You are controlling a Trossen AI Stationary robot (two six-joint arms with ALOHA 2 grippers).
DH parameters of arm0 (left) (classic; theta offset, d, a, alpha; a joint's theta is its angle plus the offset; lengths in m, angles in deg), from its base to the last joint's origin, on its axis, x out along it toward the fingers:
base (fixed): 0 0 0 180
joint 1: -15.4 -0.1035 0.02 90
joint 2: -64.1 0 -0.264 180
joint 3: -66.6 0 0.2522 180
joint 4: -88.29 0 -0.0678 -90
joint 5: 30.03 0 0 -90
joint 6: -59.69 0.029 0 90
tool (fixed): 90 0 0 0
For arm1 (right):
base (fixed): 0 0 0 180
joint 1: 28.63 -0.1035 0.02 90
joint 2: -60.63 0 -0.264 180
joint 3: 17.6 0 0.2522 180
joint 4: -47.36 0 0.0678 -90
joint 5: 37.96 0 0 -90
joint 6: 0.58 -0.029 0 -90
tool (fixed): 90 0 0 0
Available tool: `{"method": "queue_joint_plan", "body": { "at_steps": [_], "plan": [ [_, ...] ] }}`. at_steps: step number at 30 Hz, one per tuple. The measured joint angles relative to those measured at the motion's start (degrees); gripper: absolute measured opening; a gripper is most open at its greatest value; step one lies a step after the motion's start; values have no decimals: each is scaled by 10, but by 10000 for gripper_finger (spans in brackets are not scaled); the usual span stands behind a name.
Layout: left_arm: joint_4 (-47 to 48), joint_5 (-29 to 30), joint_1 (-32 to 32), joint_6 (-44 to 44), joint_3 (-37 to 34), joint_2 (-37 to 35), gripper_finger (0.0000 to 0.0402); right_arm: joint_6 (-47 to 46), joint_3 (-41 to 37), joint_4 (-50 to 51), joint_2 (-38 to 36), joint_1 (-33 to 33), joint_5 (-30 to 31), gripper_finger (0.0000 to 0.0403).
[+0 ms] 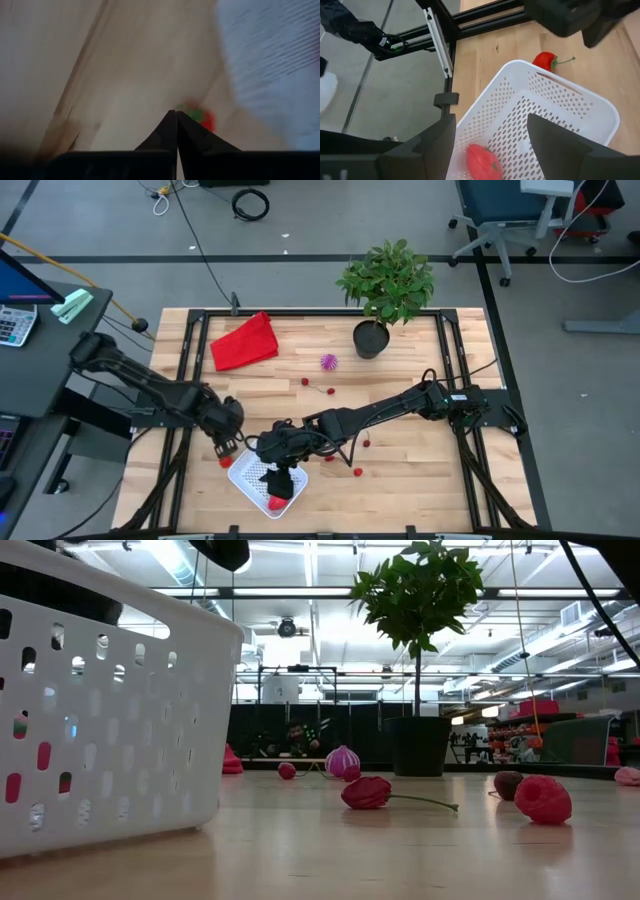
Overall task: Pick and placing Produce into tupperware
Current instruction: Put the strawberry in the basket
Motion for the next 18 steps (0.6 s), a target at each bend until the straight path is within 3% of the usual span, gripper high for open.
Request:
{"method": "queue_joint_plan", "body": {
  "at_steps": [4, 18],
  "plan": [
    [-12, 32, 16, 4, 20, -8, 13, 0, 0, 0, 0, 0, 0, 254],
    [-5, 46, 75, -76, 20, 20, 12, 0, 0, 0, 0, -3, 0, 254]
  ]
}}
